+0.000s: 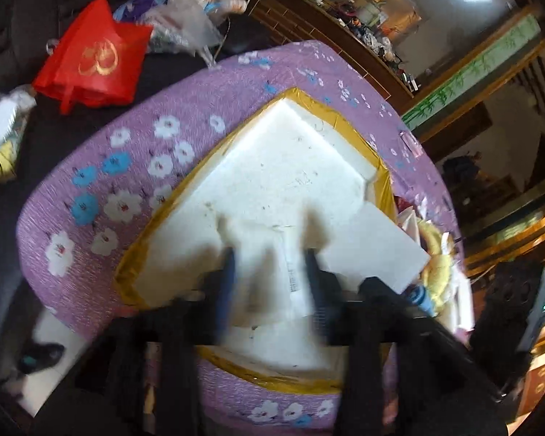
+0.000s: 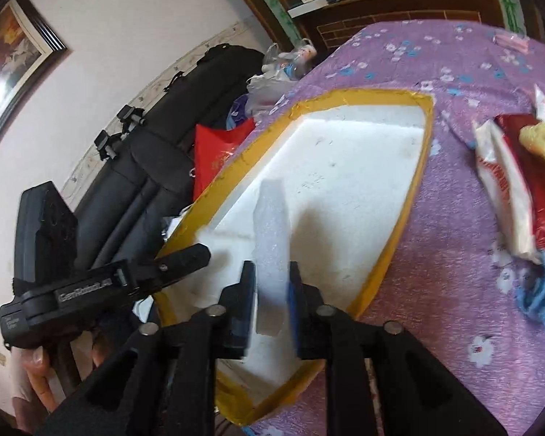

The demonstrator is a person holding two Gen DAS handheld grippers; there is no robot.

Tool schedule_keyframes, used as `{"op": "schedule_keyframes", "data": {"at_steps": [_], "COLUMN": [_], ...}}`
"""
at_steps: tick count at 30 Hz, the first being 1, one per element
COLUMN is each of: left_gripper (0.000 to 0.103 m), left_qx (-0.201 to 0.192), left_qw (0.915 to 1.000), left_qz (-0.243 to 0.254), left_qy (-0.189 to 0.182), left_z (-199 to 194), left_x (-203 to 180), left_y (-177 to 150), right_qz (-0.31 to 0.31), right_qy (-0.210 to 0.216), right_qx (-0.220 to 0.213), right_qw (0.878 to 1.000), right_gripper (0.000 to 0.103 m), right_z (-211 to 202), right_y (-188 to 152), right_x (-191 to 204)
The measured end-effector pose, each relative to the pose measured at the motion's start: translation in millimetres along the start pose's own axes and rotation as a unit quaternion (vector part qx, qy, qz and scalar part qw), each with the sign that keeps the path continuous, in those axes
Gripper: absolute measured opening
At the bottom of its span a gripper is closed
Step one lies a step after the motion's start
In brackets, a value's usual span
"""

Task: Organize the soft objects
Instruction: 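Carry both items into the yellow-rimmed box and open both tools, then grasp the white towel with the right tool while the left grasps the yellow towel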

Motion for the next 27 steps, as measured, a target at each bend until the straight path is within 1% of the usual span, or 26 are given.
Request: {"op": "schedule_keyframes", "data": {"at_steps": [1, 2, 3, 4, 6, 8, 10, 13, 15, 18, 20, 22, 24, 27], "left_gripper": [0.056, 0.056, 0.056, 0.056, 0.056, 0.056, 0.056, 0.056, 0.056, 0.056, 0.056, 0.056, 0.056, 0.056], "left_qx": [-0.006, -0.011, -0.011, -0.010, -0.019, -0.034, -0.049, -0.045, -0.039, -0.019, -0.012, -0.006, -0.001, 0.004], "left_qw": [0.9999, 0.9993, 0.9985, 0.9973, 0.9962, 0.9949, 0.9934, 0.9906, 0.9875, 0.9820, 0.9778, 0.9740, 0.9716, 0.9663], "left_qz": [0.011, 0.024, 0.036, 0.052, 0.066, 0.085, 0.101, 0.127, 0.147, 0.180, 0.200, 0.215, 0.225, 0.246], "left_qy": [0.012, 0.028, 0.040, 0.050, 0.052, 0.042, 0.022, -0.021, -0.042, -0.055, -0.062, -0.072, -0.074, -0.074], "left_z": [0, -2, 0, -4, -1, -7, -15, -14, -12, -4, 1, 5, 8, 10], "left_x": [-1, -5, -6, -13, -17, -33, -54, -88, -113, -150, -173, -189, -203, -220], "left_y": [0, -1, -1, -3, -3, -7, -11, -19, -27, -40, -48, -54, -60, -67], "right_qz": [-0.002, -0.004, -0.007, -0.009, -0.011, -0.014, -0.016, -0.005, 0.010, 0.022, 0.024, 0.009, 0.006, 0.005], "right_qy": [-0.004, 0.005, 0.009, 0.007, 0.015, 0.023, 0.023, 0.026, 0.013, -0.017, -0.039, -0.079, -0.105, -0.122], "right_qx": [-0.005, -0.013, -0.021, -0.029, -0.043, -0.056, -0.070, -0.080, -0.087, -0.106, -0.118, -0.146, -0.175, -0.195], "right_qw": [1.000, 1.000, 1.000, 1.000, 0.999, 0.998, 0.997, 0.996, 0.996, 0.994, 0.992, 0.986, 0.979, 0.973], "right_gripper": [0.047, 0.049, 0.054, 0.056, 0.056, 0.056, 0.056, 0.056, 0.056, 0.056, 0.056, 0.056, 0.057, 0.057], "right_z": [-3, -8, -15, -20, -36, -49, -64, -85, -99, -120, -131, -148, -164, -174], "right_y": [0, -1, -1, -3, -7, -13, -22, -37, -46, -59, -62, -64, -65, -67], "right_x": [0, 0, 1, 2, 2, 0, -5, -22, -39, -64, -73, -79, -84, -88]}}
Point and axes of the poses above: each gripper's, at about its wrist camera, not at the fingertips, and z roughly the way its jaws point, x to its left, y to its top, the point moved 4 cm from there along z, roughly the way its jaws point, and after that the axes turned 9 degrees about z, right-handed, at the moved point
